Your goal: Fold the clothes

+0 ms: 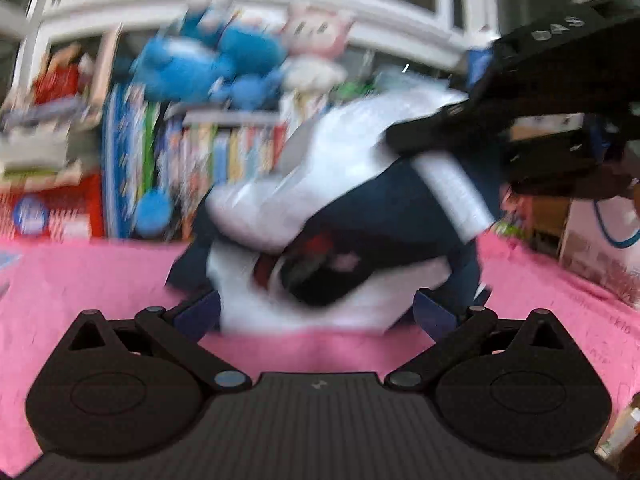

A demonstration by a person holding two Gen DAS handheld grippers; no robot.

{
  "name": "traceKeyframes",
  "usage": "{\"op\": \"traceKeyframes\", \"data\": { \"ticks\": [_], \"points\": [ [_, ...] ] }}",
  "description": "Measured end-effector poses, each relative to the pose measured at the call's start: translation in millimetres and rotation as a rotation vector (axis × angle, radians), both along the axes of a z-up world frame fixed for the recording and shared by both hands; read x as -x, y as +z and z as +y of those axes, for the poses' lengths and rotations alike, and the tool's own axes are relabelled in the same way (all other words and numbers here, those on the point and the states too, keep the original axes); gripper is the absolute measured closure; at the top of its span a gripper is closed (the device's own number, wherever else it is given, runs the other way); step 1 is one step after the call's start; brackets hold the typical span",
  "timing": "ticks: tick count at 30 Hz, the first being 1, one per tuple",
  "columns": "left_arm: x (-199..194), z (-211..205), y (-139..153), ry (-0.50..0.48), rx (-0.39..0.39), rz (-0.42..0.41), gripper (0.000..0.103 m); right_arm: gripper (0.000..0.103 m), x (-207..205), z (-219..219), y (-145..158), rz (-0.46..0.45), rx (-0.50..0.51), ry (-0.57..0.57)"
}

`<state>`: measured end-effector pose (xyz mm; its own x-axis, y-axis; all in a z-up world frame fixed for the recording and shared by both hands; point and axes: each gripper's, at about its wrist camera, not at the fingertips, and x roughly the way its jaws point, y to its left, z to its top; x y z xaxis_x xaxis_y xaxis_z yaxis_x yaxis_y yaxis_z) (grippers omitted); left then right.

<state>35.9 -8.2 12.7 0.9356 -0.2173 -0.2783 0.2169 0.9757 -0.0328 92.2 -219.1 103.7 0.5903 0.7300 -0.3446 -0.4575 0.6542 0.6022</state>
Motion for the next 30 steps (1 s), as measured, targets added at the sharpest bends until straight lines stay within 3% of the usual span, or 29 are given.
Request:
{"op": "traceKeyframes", "data": {
  "ticks": [4, 9, 15, 19, 22, 23, 24, 25, 27, 30],
  "points": [
    [-8, -14, 6, 0.097, -0.105, -0.1, 0.0, 0.092, 11, -15, 5, -0.042, 0.0, -0.012],
    [-15, 1, 14, 0.122, -0.086, -0.138, 0.0, 0.088, 21, -31, 3, -0.089, 0.011, -0.048],
    [-5, 5, 23, 0.275, -0.179, -0.239, 0.0, 0.087, 22, -38, -12, -0.106, 0.065, -0.12],
    [-16, 12, 24, 0.252, -0.169, -0.2, 0.0, 0.086, 22, -37, -24, -0.095, 0.087, -0.138],
    [-25, 6, 16, 0.276, -0.243, -0.198, 0.0, 0.083, 27, -31, -29, -0.137, 0.127, -0.159],
    [-30, 4, 12, 0.287, -0.266, -0.192, 0.0, 0.08, 31, -28, -31, -0.158, 0.148, -0.164],
    [-34, 2, 9, 0.299, -0.286, -0.185, 0.0, 0.065, 35, -25, -33, -0.18, 0.169, -0.169],
    [-37, 2, 7, 0.313, -0.298, -0.174, 0.0, 0.041, 39, -22, -35, -0.202, 0.191, -0.174],
    [-39, 5, 5, 0.325, -0.28, -0.157, 0.0, 0.015, 49, -10, -46, -0.253, 0.28, -0.163],
    [-37, 11, 5, 0.322, -0.244, -0.148, 0.0, 0.012, 59, 21, -71, -0.335, 0.479, -0.154]
  ]
}}
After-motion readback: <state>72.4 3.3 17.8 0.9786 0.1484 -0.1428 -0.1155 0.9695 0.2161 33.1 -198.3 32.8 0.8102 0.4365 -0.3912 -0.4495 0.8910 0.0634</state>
